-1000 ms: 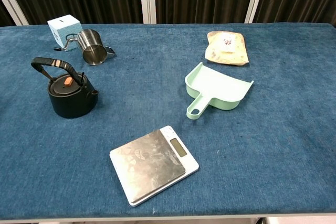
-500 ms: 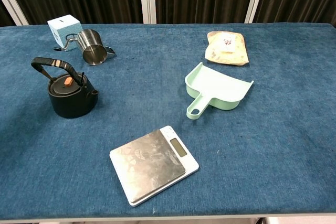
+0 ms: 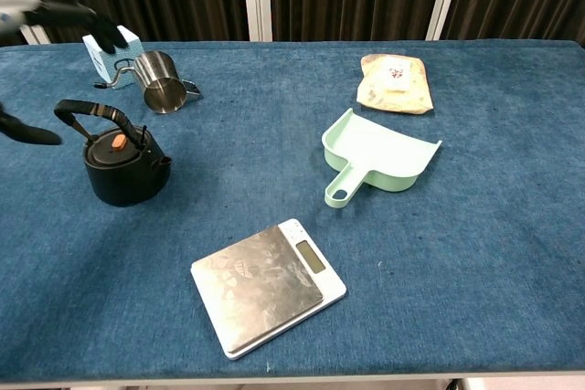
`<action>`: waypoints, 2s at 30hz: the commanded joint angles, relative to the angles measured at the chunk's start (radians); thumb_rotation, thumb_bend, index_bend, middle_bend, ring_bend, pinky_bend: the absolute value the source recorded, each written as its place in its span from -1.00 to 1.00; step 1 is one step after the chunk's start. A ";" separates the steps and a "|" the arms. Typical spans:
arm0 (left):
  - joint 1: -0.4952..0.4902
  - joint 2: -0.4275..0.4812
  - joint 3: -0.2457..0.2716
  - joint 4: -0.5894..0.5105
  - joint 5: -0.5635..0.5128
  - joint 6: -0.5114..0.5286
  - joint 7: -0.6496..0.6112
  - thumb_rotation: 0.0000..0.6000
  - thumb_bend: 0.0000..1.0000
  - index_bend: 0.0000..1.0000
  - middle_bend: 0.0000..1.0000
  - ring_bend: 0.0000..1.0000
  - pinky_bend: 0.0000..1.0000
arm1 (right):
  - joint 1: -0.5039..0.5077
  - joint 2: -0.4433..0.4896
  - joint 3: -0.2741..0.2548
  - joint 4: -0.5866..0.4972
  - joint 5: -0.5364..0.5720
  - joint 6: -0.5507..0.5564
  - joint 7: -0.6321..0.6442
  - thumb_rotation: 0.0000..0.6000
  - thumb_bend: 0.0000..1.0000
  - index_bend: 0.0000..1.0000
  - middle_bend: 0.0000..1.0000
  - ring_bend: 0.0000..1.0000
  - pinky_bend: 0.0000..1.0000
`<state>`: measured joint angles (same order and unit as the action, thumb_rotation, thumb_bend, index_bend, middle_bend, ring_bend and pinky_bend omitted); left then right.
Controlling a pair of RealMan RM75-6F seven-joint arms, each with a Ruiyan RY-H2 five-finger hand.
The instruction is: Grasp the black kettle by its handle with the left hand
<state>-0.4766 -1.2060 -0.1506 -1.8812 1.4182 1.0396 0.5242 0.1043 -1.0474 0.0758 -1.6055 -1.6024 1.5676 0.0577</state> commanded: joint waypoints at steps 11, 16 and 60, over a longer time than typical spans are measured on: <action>-0.125 -0.145 -0.002 -0.034 -0.365 0.010 0.317 1.00 -0.78 -0.34 -0.22 -0.40 -1.00 | -0.003 -0.007 -0.004 0.025 0.009 -0.010 0.025 1.00 -0.80 -1.00 -0.95 -1.00 -1.00; -0.143 -0.163 0.014 -0.030 -0.411 0.049 0.363 1.00 -0.78 -0.26 -0.15 -0.34 -1.00 | 0.000 -0.011 -0.004 0.030 0.011 -0.018 0.026 1.00 -0.80 -1.00 -0.95 -1.00 -1.00; -0.205 -0.206 0.113 0.043 -0.494 0.061 0.290 1.00 -0.78 0.48 0.61 0.35 -1.00 | 0.005 -0.026 -0.004 0.041 0.027 -0.041 0.028 1.00 -0.80 -1.00 -0.95 -1.00 -1.00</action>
<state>-0.6814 -1.4117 -0.0381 -1.8390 0.9250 1.1008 0.8145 0.1096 -1.0737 0.0716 -1.5649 -1.5754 1.5268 0.0853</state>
